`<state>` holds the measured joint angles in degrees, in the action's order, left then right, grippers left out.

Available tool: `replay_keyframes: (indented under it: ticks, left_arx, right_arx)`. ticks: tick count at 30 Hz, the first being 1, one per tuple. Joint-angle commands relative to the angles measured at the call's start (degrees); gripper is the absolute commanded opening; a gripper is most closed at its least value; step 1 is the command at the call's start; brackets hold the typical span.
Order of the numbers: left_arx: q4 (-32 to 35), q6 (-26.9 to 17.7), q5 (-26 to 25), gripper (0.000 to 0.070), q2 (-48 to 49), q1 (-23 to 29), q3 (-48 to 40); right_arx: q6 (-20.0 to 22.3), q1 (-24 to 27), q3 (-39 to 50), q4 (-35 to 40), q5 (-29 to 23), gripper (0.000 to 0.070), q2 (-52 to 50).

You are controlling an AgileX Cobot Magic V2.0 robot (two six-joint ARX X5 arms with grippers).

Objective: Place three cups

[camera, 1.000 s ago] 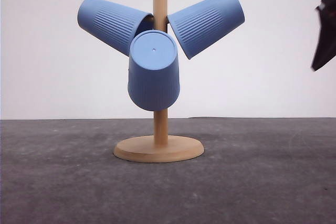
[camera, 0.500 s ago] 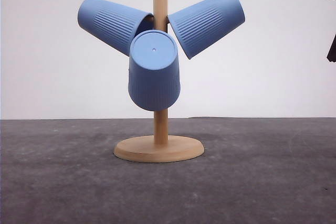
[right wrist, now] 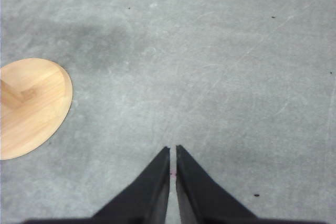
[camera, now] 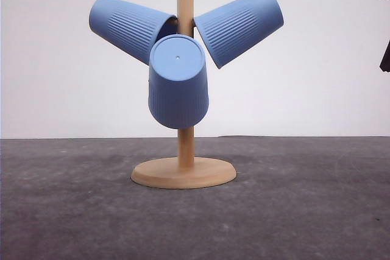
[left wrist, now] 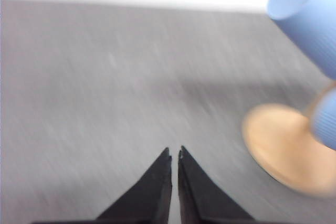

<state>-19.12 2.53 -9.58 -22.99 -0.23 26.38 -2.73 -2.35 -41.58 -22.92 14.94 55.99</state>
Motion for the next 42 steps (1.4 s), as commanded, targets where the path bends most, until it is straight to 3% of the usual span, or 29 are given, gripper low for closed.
replay_keyframes:
  ticks: [1,5,13,31,33,34,36,42]
  left_arx:
    - [7.96,-0.77,1.59,0.0000,4.47,0.04,-6.98]
    - [12.27,-0.22,3.93,0.0000,13.26,-0.07,-16.96]
    - [15.60,-0.49,4.02,0.0000,23.07,-0.27,-25.77]
    - [14.82,-0.16,3.64,0.0000,22.84,-1.01,-25.65]
    - [14.82,-0.16,3.64,0.0000,22.84,-1.01,-25.65]
    - [14.82,-0.16,3.64,0.0000,22.84,-1.01,-25.65]
    - [14.80,-0.16,3.64,0.0000,22.82,-1.01,-25.65]
    - [14.82,-0.16,3.64,0.0000,22.82,-1.01,-25.65]
  right_arx:
    - [0.45,-0.15,-0.76,0.59,0.04,0.0017,0.46]
    - [0.45,-0.15,-0.76,0.59,0.04,0.0017,0.46]
    - [0.45,-0.15,-0.76,0.59,0.04,0.0017,0.46]
    - [0.85,-0.40,-0.76,0.65,-0.23,0.0014,0.29]
    - [3.42,-0.21,-0.76,0.85,-5.05,0.0011,-0.42]
    - [2.68,-0.13,-0.60,0.57,-8.85,0.0011,-1.09]
    - [-1.41,-0.01,1.72,0.75,-13.09,0.0012,-4.63]
    - [-1.23,1.02,23.81,9.68,-14.92,0.0012,-28.76]
